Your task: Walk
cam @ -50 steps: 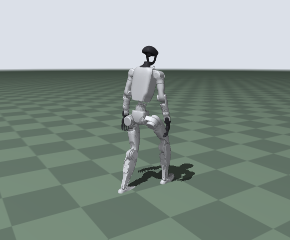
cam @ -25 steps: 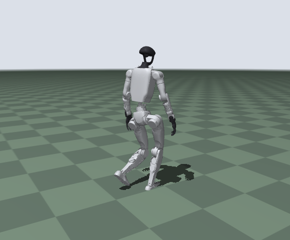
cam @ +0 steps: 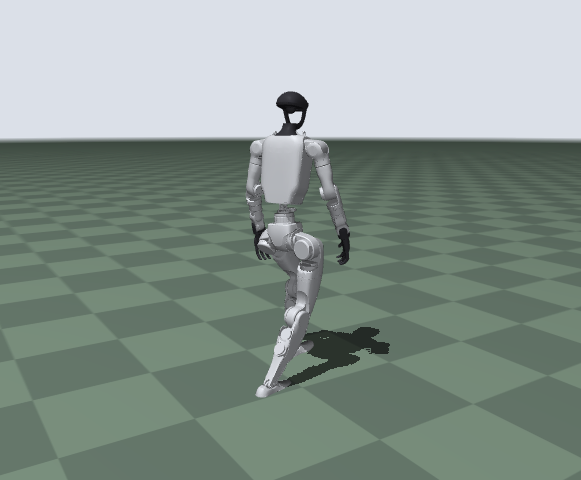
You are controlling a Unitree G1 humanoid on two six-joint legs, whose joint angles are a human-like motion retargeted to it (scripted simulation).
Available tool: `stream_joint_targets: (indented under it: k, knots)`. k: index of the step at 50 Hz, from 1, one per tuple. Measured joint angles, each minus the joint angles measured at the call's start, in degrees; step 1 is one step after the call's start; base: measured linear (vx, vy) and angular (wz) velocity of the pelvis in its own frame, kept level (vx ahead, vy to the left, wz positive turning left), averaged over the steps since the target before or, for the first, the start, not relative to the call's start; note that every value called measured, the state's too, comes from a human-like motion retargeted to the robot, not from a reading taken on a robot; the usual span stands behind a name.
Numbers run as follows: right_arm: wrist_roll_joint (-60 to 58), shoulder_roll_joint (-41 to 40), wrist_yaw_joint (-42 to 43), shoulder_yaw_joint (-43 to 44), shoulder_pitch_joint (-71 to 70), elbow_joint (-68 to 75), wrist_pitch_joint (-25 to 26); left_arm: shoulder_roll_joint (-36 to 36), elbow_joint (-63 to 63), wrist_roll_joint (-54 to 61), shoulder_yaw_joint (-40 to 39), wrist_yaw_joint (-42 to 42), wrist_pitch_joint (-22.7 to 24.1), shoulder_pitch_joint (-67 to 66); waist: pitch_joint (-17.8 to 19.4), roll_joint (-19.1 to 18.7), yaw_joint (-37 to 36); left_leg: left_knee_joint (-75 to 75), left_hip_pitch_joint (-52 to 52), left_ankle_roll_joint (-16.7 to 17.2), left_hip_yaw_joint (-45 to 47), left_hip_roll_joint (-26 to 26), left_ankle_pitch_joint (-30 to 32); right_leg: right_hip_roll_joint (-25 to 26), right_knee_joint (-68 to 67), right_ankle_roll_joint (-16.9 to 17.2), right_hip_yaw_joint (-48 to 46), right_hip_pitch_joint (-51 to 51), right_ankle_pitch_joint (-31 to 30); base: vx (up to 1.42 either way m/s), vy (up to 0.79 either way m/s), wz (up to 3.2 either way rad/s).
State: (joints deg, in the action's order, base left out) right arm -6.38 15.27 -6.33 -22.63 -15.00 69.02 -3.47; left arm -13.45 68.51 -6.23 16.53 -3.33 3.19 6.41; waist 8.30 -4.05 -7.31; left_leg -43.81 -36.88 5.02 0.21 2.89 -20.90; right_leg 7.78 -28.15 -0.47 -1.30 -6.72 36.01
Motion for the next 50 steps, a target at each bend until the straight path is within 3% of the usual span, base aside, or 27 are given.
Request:
stream_joint_targets:
  k: [5, 10, 14, 17, 22, 28, 35, 37, 43, 46, 50]
  knots:
    - [0.0, -1.2, -0.6, 1.2, 4.3, 3.2, 0.7, 0.2, 1.6, 2.4, -0.6, -0.5, -0.5, -1.0, -0.5, 3.0, 0.4, -5.3, 1.6, -3.1, 2.2, -4.1, -0.9, -5.5, -12.9, 2.5, -3.4, 1.4, -0.8, 0.44, 0.10, 0.14]
    - [0.3, -0.9, -2.6, 2.2, 6.7, 5.6, 1.8, 0.1, 2.8, 5.3, -1.2, -2.0, -1.1, -0.6, -1.5, 8.5, 2.6, -1.4, 6.0, -7.5, 4.7, -12.7, -2.1, -15.3, -32.8, 7.5, -3.6, 8.4, -13.8, 0.44, 0.11, 0.45]
    - [0.6, -0.6, -3.6, 3.0, 6.8, 6.0, 2.4, -0.3, 2.6, 5.6, -1.6, -1.8, -1.5, 0.1, -1.4, 11.4, 5.4, 2.5, 9.6, -9.9, 4.0, -18.4, -2.5, -20.9, -48.6, 8.3, -2.1, 16.6, -22.0, 0.46, 0.08, 0.55]
    - [0.7, -0.2, -3.6, 3.3, 6.3, 5.4, 2.4, -0.7, 2.3, 5.3, -1.9, -1.2, -1.8, 0.9, -0.8, 11.9, 7.4, 6.0, 13.8, -10.5, 2.2, -20.8, -2.9, -23.5, -56.0, 6.3, -1.4, 22.3, -21.2, 0.48, 0.06, 0.45]
    - [1.4, 0.4, -2.7, 3.4, 5.6, 3.6, 2.1, -0.6, 2.2, 5.6, -2.7, 0.6, -2.3, 1.5, 0.2, 11.4, 10.1, 13.4, 22.9, -10.4, -1.7, -22.2, -3.3, -25.6, -57.7, 2.4, -1.3, 30.7, -13.8, 0.48, 0.04, 0.35]
    - [2.9, 0.5, -1.7, 3.1, 4.9, 1.0, 1.7, 0.4, 2.4, 6.5, -3.4, 1.8, -1.9, 1.2, 1.7, 10.1, 11.5, 21.9, 34.5, -9.9, -5.9, -21.2, -4.4, -23.7, -44.1, 2.2, -2.6, 37.4, -9.4, 0.49, 0.01, 0.15]
    - [3.4, 0.4, -0.6, 2.2, 4.2, -1.5, 1.2, 1.8, 2.7, 5.7, -3.1, 2.0, -0.4, -0.7, 3.4, 8.3, 10.8, 26.5, 45.1, -10.6, -7.9, -18.7, -7.8, -17.8, -20.0, 7.5, -2.7, 40.0, -11.5, 0.49, -0.01, -0.14]
    - [3.1, 0.7, -0.5, 2.0, 3.5, -2.2, 1.1, 1.8, 2.9, 5.3, -3.3, 1.7, 0.0, -0.5, 3.5, 5.9, 10.1, 28.0, 47.6, -10.3, -7.9, -15.6, -8.9, -14.0, -9.8, 8.4, -3.8, 37.8, -14.2, 0.50, -0.02, -0.27]
    - [1.9, 0.3, 0.6, 1.6, 4.2, -2.6, 1.0, 2.3, 3.4, 4.4, -3.4, 2.1, 0.5, -2.3, 3.4, 4.9, 9.4, 18.5, 50.3, -9.5, -7.1, -15.2, -13.6, -11.9, -11.5, 8.7, -2.3, 37.5, -17.4, 0.49, -0.05, 0.00]
    - [1.2, 0.3, 1.1, 1.3, 4.4, -1.7, 1.0, 2.3, 4.0, 4.2, -3.7, 2.4, 0.6, -2.9, 3.4, 2.4, 9.5, 8.8, 49.8, -6.7, -8.3, -13.2, -13.4, -8.9, -14.3, 7.2, -3.0, 35.1, -18.7, 0.52, -0.10, 0.09]
    - [0.9, 0.6, 1.7, 0.8, 4.9, 0.0, 0.8, 2.5, 4.8, 3.6, -3.7, 2.3, 0.6, -3.6, 3.2, -3.4, 8.9, -11.1, 44.3, 1.8, -9.9, -9.0, -5.1, -2.1, -15.4, 3.3, -4.8, 31.5, -17.6, 0.48, -0.10, -0.07]
